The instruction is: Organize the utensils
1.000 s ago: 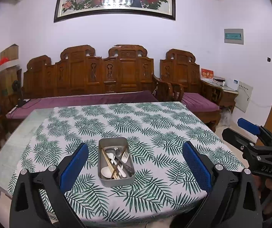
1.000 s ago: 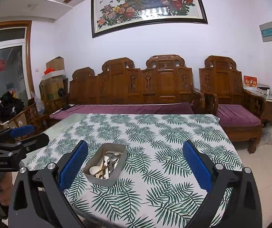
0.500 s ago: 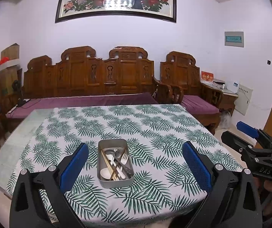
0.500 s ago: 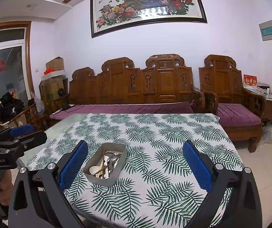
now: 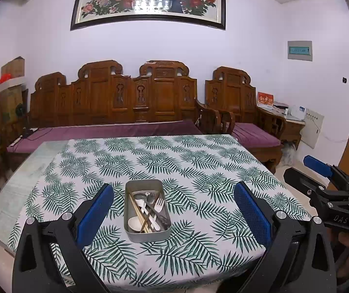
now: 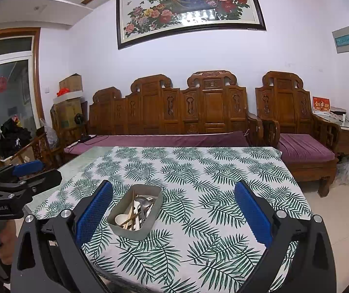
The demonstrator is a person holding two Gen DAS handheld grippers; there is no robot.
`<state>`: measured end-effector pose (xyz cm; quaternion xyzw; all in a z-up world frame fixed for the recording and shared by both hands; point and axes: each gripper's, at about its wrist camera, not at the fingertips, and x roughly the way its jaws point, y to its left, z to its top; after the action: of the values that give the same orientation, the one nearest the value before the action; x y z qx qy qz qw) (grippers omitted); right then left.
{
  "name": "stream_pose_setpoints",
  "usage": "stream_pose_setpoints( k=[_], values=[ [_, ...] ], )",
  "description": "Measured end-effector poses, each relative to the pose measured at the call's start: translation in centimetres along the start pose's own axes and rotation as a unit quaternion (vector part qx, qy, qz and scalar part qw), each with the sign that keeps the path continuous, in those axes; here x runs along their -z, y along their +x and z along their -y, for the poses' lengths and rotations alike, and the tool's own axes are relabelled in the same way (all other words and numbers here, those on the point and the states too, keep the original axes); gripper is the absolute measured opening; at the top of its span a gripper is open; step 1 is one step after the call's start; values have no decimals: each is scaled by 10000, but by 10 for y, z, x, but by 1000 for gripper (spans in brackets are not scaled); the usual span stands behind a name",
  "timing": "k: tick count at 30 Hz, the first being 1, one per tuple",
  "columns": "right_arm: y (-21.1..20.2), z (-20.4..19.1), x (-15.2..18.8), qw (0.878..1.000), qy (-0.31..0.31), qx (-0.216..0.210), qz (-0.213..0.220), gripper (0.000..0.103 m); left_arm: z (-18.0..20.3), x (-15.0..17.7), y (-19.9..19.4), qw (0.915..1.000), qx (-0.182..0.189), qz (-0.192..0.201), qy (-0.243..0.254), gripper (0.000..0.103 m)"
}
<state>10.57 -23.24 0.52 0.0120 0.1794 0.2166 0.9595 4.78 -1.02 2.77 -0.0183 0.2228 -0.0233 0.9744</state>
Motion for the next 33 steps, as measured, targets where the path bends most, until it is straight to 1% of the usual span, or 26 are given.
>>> stream_pose_setpoints(
  k=[33],
  values=[
    [0, 1, -4, 10000, 15, -21, 15, 100, -1, -3, -6, 10000, -17, 44, -47, 95]
  ],
)
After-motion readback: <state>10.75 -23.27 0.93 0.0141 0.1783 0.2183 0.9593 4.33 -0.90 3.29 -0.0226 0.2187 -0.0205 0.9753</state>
